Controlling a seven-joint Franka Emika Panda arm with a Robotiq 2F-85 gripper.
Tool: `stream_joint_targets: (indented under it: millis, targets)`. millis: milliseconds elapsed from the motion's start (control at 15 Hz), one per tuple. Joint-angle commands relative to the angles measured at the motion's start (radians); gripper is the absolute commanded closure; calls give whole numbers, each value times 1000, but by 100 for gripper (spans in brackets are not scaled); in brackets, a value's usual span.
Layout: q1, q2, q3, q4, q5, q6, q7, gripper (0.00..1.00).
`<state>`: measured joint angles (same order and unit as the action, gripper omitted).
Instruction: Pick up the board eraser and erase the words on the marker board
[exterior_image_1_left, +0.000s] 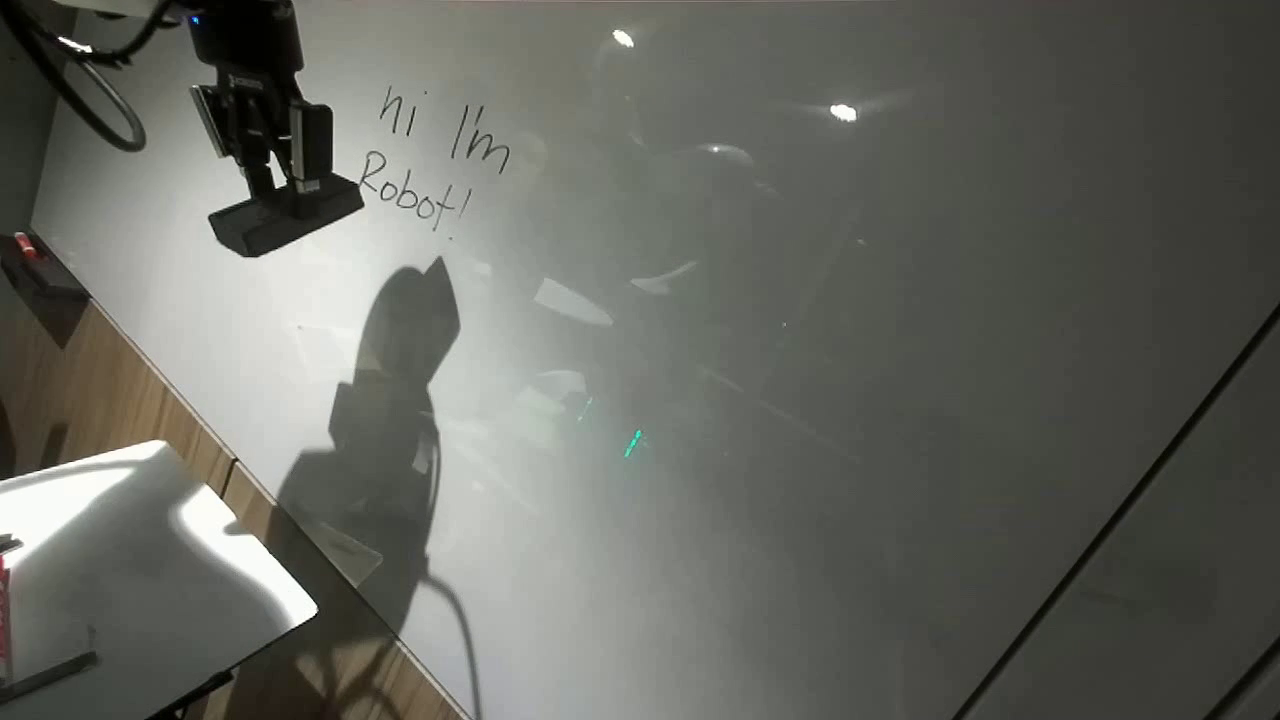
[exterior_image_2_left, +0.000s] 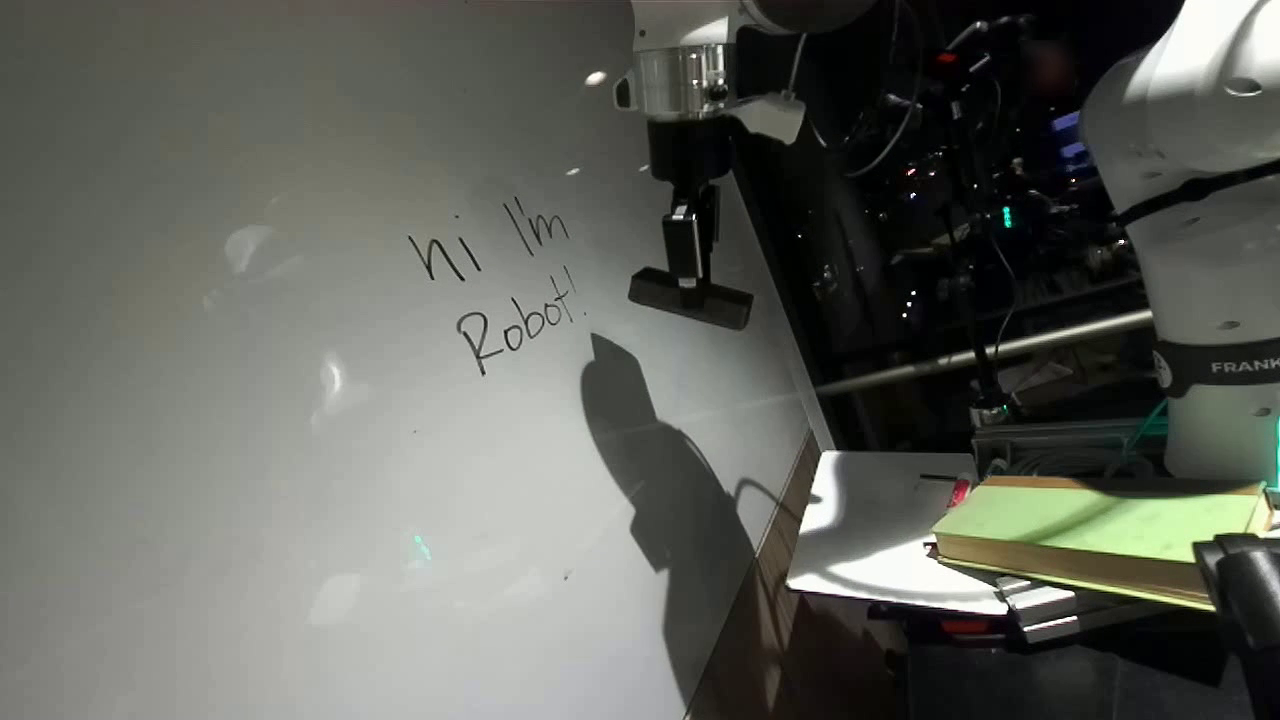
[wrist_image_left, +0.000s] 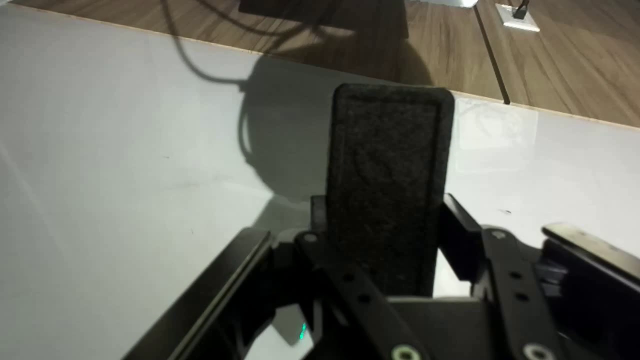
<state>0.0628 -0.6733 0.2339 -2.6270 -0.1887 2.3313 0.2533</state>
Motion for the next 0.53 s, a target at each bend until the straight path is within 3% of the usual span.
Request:
stream_joint_targets:
  millis: [0,467]
  targets:
    - [-21,39,23,29,2,3,44,70]
    - [-78,184,-6,135,-8,43,47,70]
